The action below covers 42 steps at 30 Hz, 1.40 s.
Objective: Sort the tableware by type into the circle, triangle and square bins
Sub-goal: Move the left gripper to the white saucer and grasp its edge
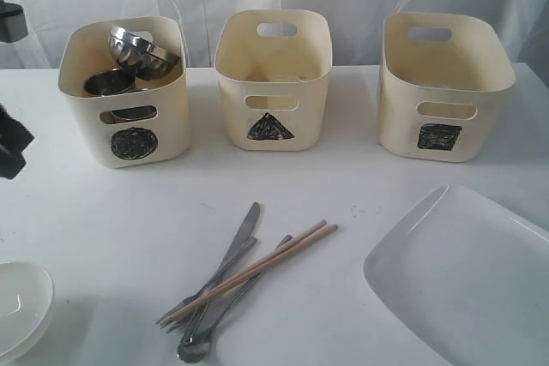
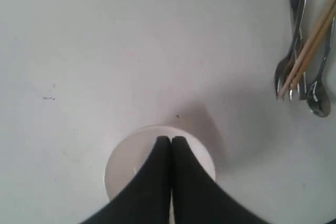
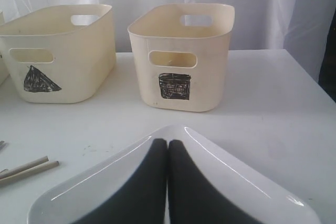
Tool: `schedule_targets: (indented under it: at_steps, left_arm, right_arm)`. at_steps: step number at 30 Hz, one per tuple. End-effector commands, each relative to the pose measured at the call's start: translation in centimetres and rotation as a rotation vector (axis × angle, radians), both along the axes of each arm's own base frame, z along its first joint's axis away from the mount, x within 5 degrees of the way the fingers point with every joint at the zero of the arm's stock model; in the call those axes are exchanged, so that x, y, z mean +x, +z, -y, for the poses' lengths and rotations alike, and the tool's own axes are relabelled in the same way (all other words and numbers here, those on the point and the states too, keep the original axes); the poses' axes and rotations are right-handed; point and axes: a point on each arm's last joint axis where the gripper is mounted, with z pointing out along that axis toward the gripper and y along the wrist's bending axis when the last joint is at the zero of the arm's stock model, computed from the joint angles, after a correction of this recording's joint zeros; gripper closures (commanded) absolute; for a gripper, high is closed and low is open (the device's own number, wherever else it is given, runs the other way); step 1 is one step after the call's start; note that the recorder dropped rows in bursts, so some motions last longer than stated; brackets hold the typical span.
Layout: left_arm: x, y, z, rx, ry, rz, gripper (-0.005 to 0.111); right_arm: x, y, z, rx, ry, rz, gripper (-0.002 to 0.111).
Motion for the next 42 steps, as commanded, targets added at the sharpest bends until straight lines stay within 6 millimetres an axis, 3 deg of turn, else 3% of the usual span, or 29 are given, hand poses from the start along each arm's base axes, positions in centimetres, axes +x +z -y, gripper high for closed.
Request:
schedule_targets:
  at_steps: [1, 12, 14, 20, 23, 35, 42]
  left_arm:
    - [-1.6, -0.3, -0.9, 0.068, -0.004, -0.010, 0.107]
    - [-1.6, -2.9, -1.4, 0.127, 0.028, -0.055, 0.103]
    - [-1.8, -3.9, -1.8, 0.184, 0.023, -0.108, 0.093]
    - [-2.6, -7.0, -2.9, 0.295, 0.085, -0.194, 0.049]
    - [-2.8, -8.2, -2.9, 0.282, 0.083, -0.181, 0.038]
    - [-2.8, -11.9, -2.6, 0.218, 0.067, -0.009, 0.037]
    - [-2.7, -13.0, -2.8, 0.242, 0.018, 0.093, 0.037]
  right_arm:
    - [0.0, -0.1, 0.0, -0.007, 0.004, 0.004, 0.108]
    - [0.0, -0.1, 0.0, -0.007, 0.004, 0.004, 0.108]
    - [0.0, -0.1, 0.0, -0.007, 0.004, 0.004, 0.108]
    - [0.0, -0.1, 0.0, -0.007, 0.004, 0.004, 0.108]
    - [0.0, -0.1, 0.0, -0.007, 0.004, 0.004, 0.108]
    - [0.0, -0.1, 0.0, -0.007, 0.004, 0.004, 0.108]
    - [0.0, -0.1, 0.0, -0.007, 0.004, 0.004, 0.108]
